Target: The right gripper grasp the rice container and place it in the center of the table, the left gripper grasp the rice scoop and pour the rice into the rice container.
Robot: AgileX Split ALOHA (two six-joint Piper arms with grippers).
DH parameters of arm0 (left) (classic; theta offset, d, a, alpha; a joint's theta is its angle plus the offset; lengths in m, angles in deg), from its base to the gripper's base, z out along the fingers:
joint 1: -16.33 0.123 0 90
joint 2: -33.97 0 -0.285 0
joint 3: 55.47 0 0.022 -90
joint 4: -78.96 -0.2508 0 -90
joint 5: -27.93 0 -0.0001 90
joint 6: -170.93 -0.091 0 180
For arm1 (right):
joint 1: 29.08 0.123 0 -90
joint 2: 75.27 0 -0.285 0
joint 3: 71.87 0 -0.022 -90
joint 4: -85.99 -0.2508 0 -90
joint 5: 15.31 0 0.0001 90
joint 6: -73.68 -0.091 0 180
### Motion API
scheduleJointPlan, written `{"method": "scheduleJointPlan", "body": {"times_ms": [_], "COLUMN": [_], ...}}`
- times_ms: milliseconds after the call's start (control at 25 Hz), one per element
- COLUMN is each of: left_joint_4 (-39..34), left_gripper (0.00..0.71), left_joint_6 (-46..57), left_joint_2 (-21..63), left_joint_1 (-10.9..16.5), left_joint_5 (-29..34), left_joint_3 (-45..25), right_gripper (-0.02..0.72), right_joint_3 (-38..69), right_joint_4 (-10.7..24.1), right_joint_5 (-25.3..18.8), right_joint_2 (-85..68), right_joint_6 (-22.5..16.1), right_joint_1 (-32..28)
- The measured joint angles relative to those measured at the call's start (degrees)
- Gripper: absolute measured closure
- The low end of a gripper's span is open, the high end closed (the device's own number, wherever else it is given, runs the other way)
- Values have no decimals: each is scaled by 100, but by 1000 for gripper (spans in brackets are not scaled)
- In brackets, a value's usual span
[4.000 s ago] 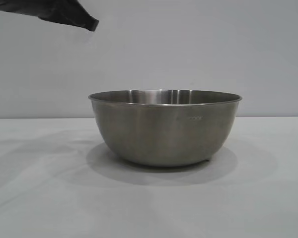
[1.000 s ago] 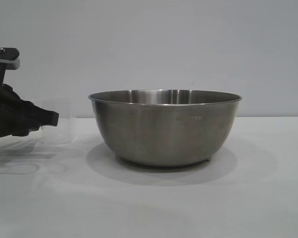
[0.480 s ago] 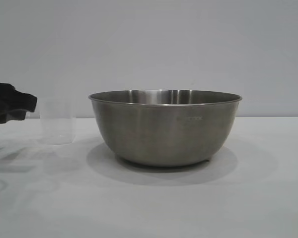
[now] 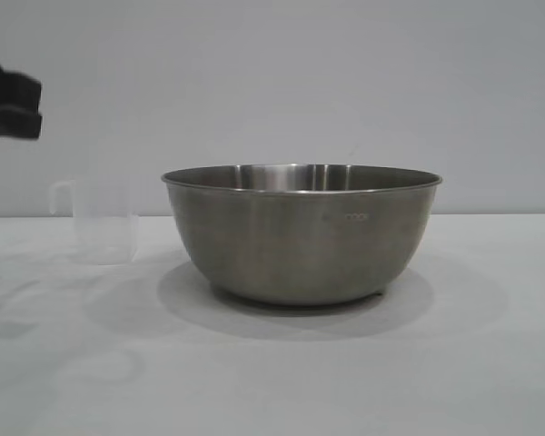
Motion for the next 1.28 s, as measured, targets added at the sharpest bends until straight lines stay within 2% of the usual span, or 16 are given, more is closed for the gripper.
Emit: {"method": "scheduleJointPlan", "body": {"times_ms": [80,280,560,720,760,800,1280], "left_joint_4": [-106,-158,-329,-373,-404,-414,-425], "left_gripper": [461,461,461,461,413,429,429], "left_joint_6": [0,0,0,0,0,0,0], "left_joint_2": [38,330,1482,2096,2242,2385,4437], "left_joint_1": [0,0,0,0,0,0,0], "left_joint_5": [553,2613,5228,6401,6614,6855,9555], "left_joint_3": [293,990,1634,1917,1977,2025,2205], "right_gripper": [225,225,225,225,225,225,225], "right_joint_3": [0,0,0,0,0,0,0], "right_joint_4": [0,0,0,0,0,0,0], "right_joint_5": [0,0,0,0,0,0,0], "right_joint_2": [0,0,0,0,0,0,0], "right_joint_6": [0,-10,-10,-10,-10,-10,-10], "right_joint_1": [0,0,0,0,0,0,0]}}
